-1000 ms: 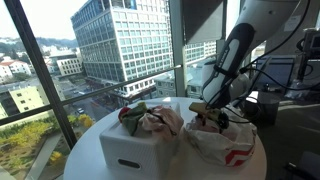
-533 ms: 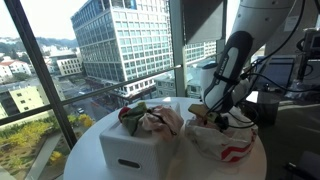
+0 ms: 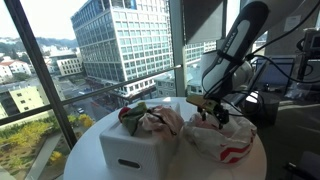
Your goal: Remove the objects from the plastic bag and put them on the white basket
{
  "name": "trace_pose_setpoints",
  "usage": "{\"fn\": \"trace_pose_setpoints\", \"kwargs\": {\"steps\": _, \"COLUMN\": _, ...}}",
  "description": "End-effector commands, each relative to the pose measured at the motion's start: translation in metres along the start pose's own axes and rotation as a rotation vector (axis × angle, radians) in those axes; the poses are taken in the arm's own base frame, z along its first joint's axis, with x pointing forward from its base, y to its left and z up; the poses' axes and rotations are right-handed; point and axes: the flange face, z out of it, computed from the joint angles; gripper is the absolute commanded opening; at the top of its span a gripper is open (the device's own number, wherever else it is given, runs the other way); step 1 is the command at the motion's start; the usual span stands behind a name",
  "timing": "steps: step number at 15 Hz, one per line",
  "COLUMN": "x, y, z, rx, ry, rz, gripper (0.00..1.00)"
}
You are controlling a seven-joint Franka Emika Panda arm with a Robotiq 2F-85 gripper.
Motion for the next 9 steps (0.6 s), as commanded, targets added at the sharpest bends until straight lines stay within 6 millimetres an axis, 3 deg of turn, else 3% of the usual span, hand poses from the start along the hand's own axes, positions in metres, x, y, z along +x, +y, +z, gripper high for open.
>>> {"fn": "trace_pose_setpoints", "kwargs": {"steps": 1, "x": 0.001, "y": 0.02, "z": -0.051, "rx": -0.032, "ry": -0.005, "rz": -0.022, "gripper": 1.0}}
{"fn": "trace_pose_setpoints", "kwargs": {"steps": 6, "x": -0.015, "y": 0.038, "z": -0.113, "rx": -0.044, "ry": -0.072, "rz": -0.053, "gripper": 1.0}}
{"fn": "trace_pose_setpoints", "kwargs": {"steps": 9, "x": -0.021, "y": 0.044, "z": -0.138, "rx": -0.03, "ry": -0.12, "rz": -0.042, "gripper": 1.0}}
